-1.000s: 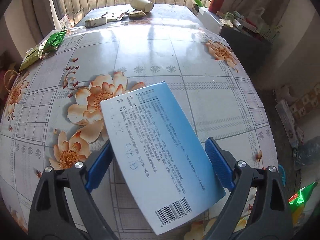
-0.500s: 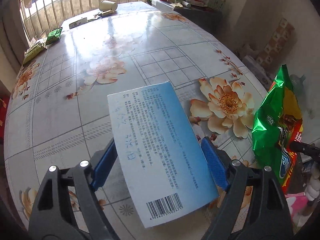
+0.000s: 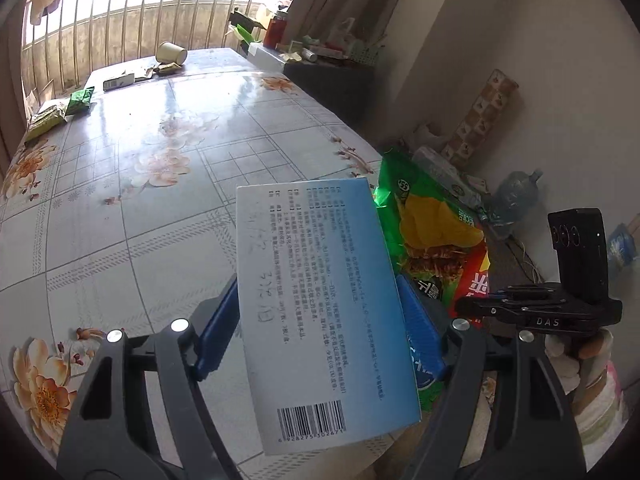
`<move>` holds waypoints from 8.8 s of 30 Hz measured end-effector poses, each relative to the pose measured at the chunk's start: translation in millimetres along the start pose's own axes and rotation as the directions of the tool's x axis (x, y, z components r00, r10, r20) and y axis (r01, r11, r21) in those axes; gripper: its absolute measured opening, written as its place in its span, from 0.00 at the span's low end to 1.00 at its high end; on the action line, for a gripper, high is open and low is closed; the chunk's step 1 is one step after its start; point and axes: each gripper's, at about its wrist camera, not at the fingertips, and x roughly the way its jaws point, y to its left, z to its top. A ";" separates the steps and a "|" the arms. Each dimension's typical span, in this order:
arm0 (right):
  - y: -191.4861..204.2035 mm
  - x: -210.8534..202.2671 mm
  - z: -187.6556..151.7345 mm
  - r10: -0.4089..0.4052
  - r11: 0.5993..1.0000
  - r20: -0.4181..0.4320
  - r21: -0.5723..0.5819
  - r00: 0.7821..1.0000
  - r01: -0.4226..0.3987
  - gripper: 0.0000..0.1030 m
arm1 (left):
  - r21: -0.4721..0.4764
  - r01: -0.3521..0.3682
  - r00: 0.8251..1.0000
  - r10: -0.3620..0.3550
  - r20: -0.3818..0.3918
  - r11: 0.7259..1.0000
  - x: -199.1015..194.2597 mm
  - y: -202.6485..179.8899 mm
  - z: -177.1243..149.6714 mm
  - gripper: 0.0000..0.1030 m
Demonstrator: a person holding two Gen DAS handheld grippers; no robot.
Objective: Collect trash
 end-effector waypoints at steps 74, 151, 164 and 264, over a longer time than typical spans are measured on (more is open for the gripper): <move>-51.5 -64.6 -56.9 0.221 0.916 0.375 0.237 0.900 -0.324 0.07 | 0.067 -0.263 0.964 0.259 0.062 0.963 -10.9 -31.2 -5.6 0.68; -549.0 -64.8 -192.5 -0.339 0.326 0.507 0.853 0.792 -0.407 0.58 | 0.189 0.307 0.798 -0.144 -0.585 0.933 546.1 -443.0 39.5 0.72; -396.7 -171.8 -170.0 -0.511 0.630 0.536 0.766 0.672 -0.132 0.60 | 0.299 0.468 0.863 -0.356 -0.360 0.832 318.4 -410.5 135.5 0.73; 11.4 -133.8 -56.1 -0.678 0.735 0.209 0.172 0.704 0.656 0.94 | -0.146 -0.375 0.919 0.346 -0.189 0.915 -7.9 -95.6 13.9 0.92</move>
